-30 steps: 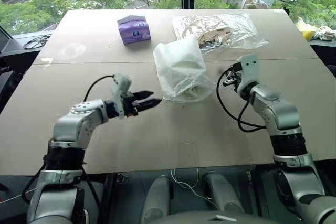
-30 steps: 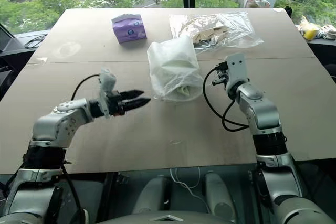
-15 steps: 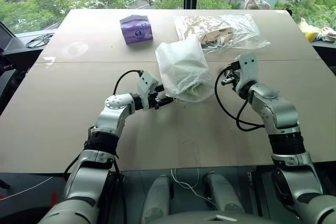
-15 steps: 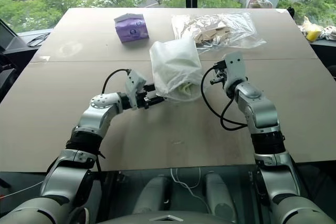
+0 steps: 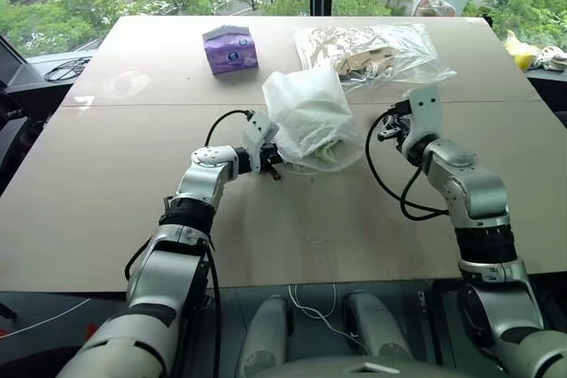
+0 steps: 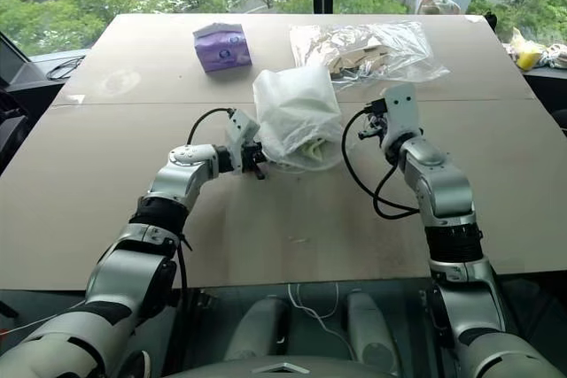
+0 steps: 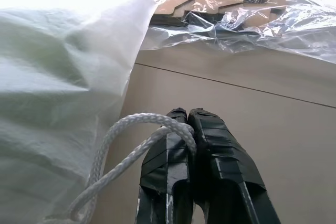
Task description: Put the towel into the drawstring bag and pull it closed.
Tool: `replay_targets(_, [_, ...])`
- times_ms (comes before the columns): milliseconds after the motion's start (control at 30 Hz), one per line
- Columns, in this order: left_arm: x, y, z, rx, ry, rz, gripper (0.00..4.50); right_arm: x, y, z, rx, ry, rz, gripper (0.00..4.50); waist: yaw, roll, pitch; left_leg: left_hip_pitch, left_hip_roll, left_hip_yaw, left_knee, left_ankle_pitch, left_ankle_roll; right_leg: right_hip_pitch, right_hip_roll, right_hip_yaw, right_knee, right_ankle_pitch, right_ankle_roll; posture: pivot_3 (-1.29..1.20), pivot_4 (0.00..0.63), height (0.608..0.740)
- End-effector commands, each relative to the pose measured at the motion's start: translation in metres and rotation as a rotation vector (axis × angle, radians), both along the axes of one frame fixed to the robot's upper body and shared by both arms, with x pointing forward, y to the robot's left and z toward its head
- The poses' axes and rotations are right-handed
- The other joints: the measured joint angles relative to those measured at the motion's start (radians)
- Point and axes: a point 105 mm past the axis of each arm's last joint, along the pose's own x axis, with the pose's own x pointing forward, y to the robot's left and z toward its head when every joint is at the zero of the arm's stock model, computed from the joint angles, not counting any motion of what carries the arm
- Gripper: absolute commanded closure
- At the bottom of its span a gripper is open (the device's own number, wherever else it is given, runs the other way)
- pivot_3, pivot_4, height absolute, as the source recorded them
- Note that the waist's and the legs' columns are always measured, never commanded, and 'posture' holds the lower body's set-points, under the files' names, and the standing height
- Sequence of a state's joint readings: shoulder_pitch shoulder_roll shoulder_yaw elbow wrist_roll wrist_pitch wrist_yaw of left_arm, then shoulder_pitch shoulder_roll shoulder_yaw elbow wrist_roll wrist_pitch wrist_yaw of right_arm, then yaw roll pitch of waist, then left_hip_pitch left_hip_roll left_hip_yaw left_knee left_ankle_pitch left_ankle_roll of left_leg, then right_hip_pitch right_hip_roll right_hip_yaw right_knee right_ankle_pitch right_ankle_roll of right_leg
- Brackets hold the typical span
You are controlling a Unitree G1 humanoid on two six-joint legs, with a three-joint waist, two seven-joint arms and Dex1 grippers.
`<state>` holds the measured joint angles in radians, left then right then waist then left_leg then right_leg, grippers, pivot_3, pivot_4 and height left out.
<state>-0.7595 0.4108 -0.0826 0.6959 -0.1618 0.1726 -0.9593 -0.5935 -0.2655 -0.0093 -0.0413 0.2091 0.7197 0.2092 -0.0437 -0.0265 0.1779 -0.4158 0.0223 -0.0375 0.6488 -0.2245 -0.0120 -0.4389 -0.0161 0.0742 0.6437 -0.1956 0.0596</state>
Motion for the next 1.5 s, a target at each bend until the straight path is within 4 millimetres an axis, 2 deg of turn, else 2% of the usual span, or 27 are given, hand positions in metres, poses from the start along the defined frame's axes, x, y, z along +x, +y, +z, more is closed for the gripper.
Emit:
replay_targets(33, [-0.007,0.011,0.015,-0.026,-0.058,0.008,4.48,-0.003,-0.002,0.016,0.008,-0.057,-0.004,4.50,-0.004,0.000,0.000,0.000,0.000,0.000,-0.001,0.000,0.000,0.000,0.000,0.000,0.000,0.000,0.000,0.00,0.150,0.740])
replay_targets(200, [-0.015,0.031,0.035,-0.034,-0.177,0.121,4.48,0.002,-0.008,0.025,-0.009,-0.087,-0.021,4.50,-0.004,0.000,0.000,0.000,0.001,0.000,-0.001,0.000,0.000,-0.001,0.000,0.000,0.000,0.000,0.000,0.00,0.150,0.740])
replay_targets(467, [-0.005,0.075,0.107,-0.151,-0.506,0.465,4.48,0.014,-0.031,0.044,-0.014,-0.153,-0.120,4.50,0.003,0.000,0.000,0.000,0.000,0.000,0.001,0.000,0.000,0.000,0.000,0.000,0.000,0.000,0.000,0.00,0.150,0.740])
replay_targets(667, [-0.005,0.112,0.132,-0.189,-0.639,0.679,4.48,0.021,-0.043,0.053,0.003,-0.184,-0.180,4.50,0.000,0.000,0.000,0.000,0.000,0.000,-0.001,0.000,0.000,0.000,0.000,0.000,0.000,0.000,0.000,0.00,0.150,0.740])
replay_targets(867, [-0.006,0.158,0.127,-0.173,-0.644,0.949,4.48,0.023,-0.057,0.054,0.030,-0.186,-0.245,4.50,0.001,0.000,0.000,0.000,0.000,0.000,0.000,0.000,0.000,0.000,0.000,0.000,0.000,0.000,0.000,0.00,0.150,0.740])
replay_targets(1100, [-0.011,0.190,0.117,-0.147,-0.635,1.153,4.48,0.023,-0.068,0.051,0.052,-0.167,-0.299,4.50,0.002,0.000,0.000,0.000,0.000,0.000,0.000,0.000,0.000,0.000,-0.001,0.000,0.000,0.000,0.000,0.00,0.150,0.740])
replay_targets(1233, [-0.017,0.215,0.107,-0.228,-0.579,1.327,4.48,0.023,-0.077,0.050,0.099,-0.152,-0.347,4.50,0.000,0.000,0.000,0.000,0.000,0.000,0.000,0.000,0.000,0.000,-0.001,0.000,0.000,0.001,0.000,0.00,0.150,0.740])
replay_targets(1300, [-0.020,0.225,0.098,-0.268,-0.526,1.401,4.48,0.023,-0.085,0.051,0.177,-0.140,-0.399,4.50,0.000,0.000,0.000,0.000,0.000,0.000,0.000,0.000,0.000,0.000,-0.001,0.000,0.000,0.001,0.000,0.00,0.150,0.740])
replay_targets(1500, [-0.031,0.260,0.083,-0.349,-0.430,1.649,4.48,0.020,-0.132,0.045,0.434,-0.093,-0.677,4.50,0.004,0.000,0.000,0.000,0.000,0.000,0.001,0.000,0.000,0.000,-0.001,-0.001,0.001,0.001,0.000,0.00,0.150,0.740])
